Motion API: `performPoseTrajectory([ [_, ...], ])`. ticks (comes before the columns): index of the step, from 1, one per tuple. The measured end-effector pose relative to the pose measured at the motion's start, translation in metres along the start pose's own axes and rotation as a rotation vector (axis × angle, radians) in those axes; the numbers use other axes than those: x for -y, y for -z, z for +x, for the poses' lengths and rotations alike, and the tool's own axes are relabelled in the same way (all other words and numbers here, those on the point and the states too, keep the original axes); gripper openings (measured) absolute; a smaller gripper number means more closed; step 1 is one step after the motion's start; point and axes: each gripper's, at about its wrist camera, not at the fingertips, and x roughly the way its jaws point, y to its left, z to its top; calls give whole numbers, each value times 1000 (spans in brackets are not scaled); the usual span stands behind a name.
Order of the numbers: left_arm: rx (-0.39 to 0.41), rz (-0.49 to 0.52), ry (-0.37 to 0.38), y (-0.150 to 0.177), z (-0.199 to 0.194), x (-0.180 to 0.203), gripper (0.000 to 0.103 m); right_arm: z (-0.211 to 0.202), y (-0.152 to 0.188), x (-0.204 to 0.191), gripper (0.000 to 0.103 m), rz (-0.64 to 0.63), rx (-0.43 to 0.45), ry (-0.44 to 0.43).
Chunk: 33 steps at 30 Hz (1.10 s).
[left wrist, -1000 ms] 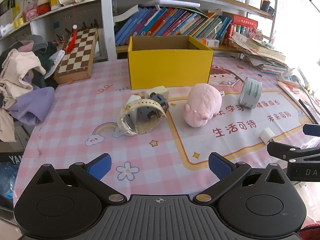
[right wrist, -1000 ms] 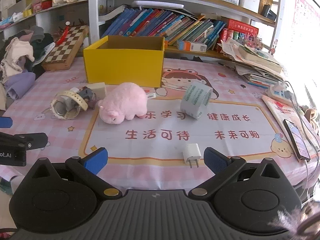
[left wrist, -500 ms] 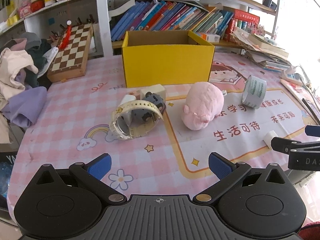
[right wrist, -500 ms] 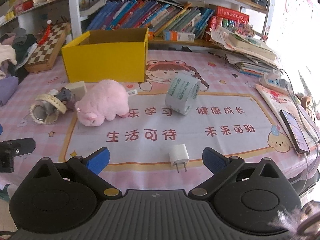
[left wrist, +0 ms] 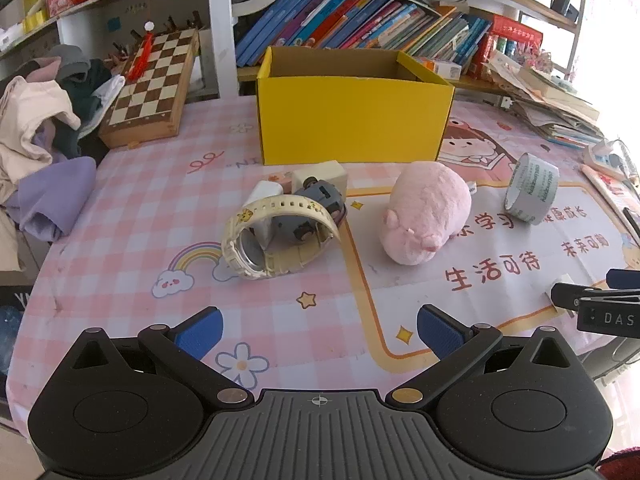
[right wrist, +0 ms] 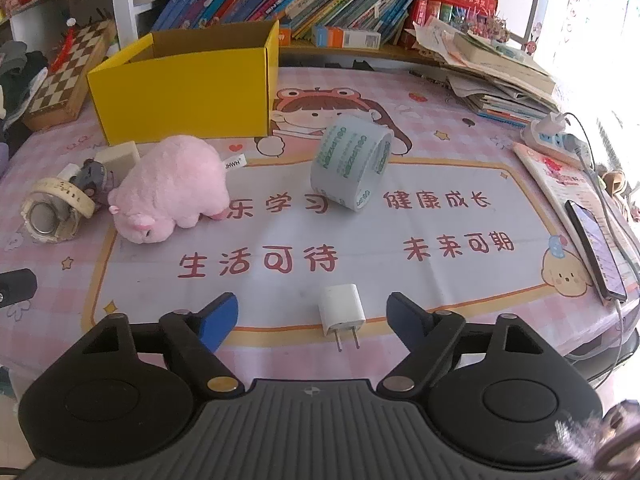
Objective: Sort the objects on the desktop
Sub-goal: 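Grasp the white charger plug with the right tool while the left tool approaches the white watch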
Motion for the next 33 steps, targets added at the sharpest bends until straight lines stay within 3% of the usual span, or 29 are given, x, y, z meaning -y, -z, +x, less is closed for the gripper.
performPoseTrajectory([
  [9,-10,-13,-9,-9,12,3,103,17,-8,6,61,-9,-38,-7],
  [23,-22,-5,24,-17,31,13,103,39,-15,19,49,-7,-100,-34],
  [29,-28,-5,24,-18,36,12,103,52,-11,22,38,12,-170,-49],
  [33,-29,-10,20,-19,39,11,103,56,-11,22,25,11,-185,-53],
])
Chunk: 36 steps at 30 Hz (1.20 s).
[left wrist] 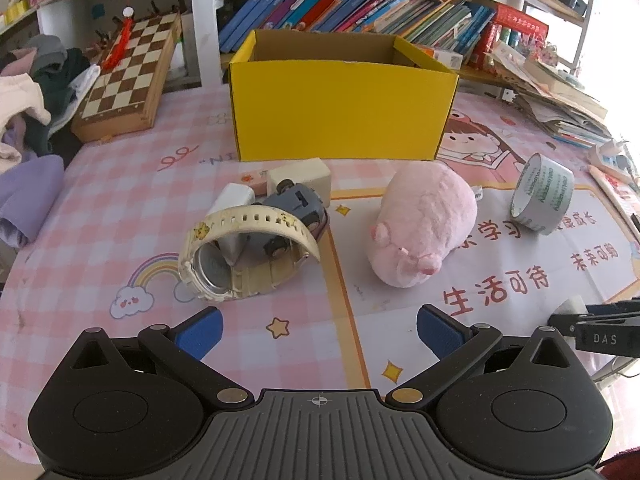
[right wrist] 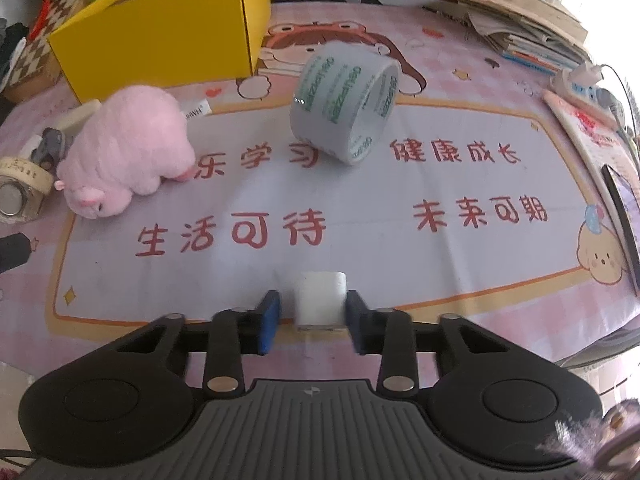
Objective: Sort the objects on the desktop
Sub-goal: 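Grasp the white charger plug with the right tool while the left tool approaches the white watch, then close the left tool on the white watch band and lift it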
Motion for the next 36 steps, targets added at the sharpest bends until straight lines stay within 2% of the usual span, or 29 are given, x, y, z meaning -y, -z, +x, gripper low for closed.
performPoseTrajectory([
  [5,26,-15,-29,-4,1,-6,103,-1,-3,-3,25,-22,8,-42],
  [11,39,-44,-77,-8,4,-17,103,-10,-14,-15,25,-74,66,-112],
  [14,56,-45,-124,-10,7,-24,102,-11,-21,-20,25,-94,83,-141],
  [19,46,-84,-172,-15,17,-42,87,-10,-29,-27,25,-137,97,-170],
  [24,19,-117,-172,-18,30,-52,74,-10,-34,-30,25,-162,104,-188],
  [28,11,-122,-173,-18,37,-54,71,-11,-37,-31,25,-174,118,-202],
  [32,2,-146,-175,-18,45,-60,63,-10,-40,-33,25,-185,121,-205],
  [36,-22,-188,-154,-18,54,-68,43,-10,-41,-32,25,-185,125,-199],
])
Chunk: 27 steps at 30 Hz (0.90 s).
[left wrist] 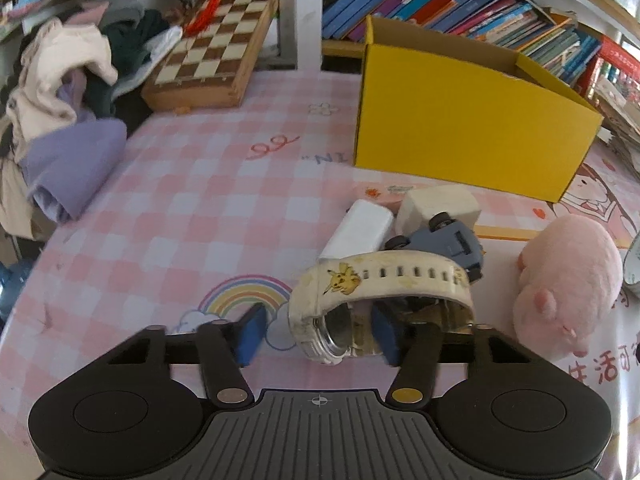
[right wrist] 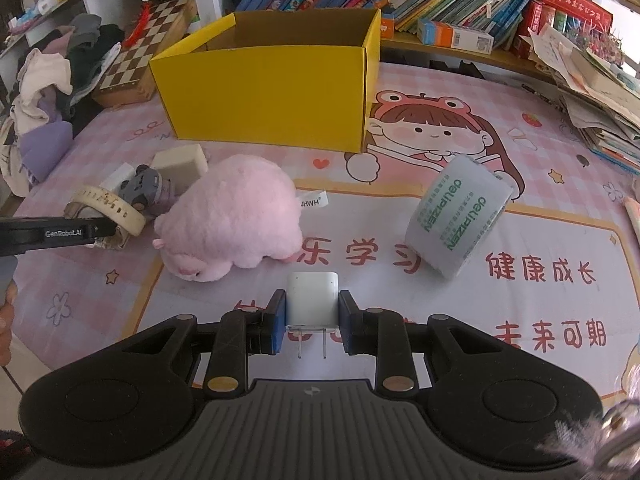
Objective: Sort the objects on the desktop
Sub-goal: 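Close the left tool on the white watch band and lift it, then carry the watch with the left tool and the plug with the right tool into the yellow box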
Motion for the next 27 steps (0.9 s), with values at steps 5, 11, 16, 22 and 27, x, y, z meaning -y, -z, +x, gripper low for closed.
performPoseTrajectory([
  [5,16,-14,45,1,-2,-4,27,-2,1,0,25,10,5,8],
  [11,36,-11,91,3,-11,-6,16,-5,2,-5,25,8,17,0],
  [16,48,-41,117,5,-24,-12,16,-10,4,-10,25,9,28,-7],
  [22,85,-52,138,4,-43,-17,16,-17,8,-14,25,10,43,-13],
  [27,109,-52,146,4,-55,-18,16,-21,10,-19,25,5,56,-16],
])
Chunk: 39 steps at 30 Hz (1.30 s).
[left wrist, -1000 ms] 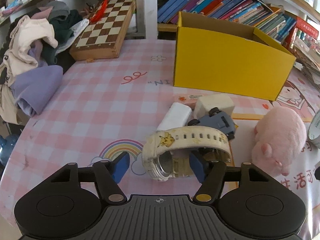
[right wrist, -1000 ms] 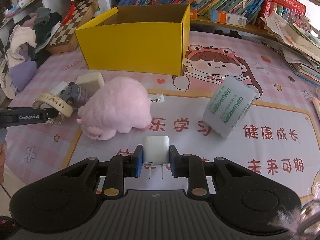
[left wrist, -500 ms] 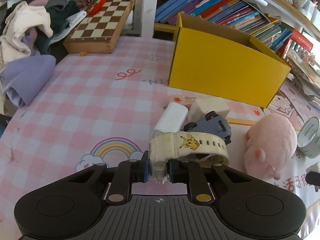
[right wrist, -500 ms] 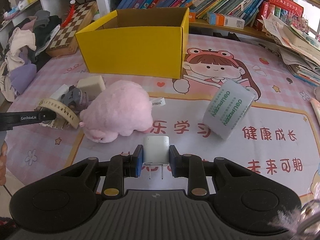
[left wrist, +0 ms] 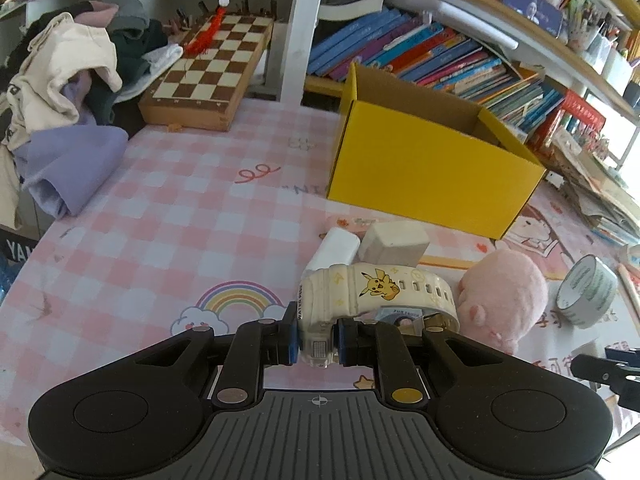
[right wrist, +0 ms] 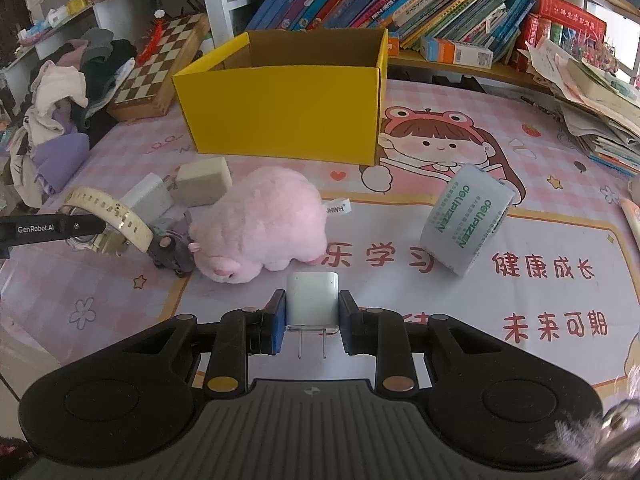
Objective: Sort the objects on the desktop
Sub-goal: 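Carry the watch with the left tool and the plug with the right tool into the yellow box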
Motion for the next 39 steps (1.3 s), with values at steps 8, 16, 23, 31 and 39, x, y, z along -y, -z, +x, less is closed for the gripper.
performPoseTrajectory([
  [8,33,3,12,-2,-14,-2,16,-5,1,-7,25,-7,15,-10],
  [16,66,42,35,-9,-24,6,16,-4,-9,-13,25,-22,30,-30],
  [23,82,59,43,-19,-22,14,16,0,-24,-14,25,-52,47,-49],
  [31,109,79,41,-37,-20,28,16,6,-47,-5,25,-70,78,-77],
  [39,154,112,29,-57,-18,45,16,12,-74,6,25,-93,120,-111],
])
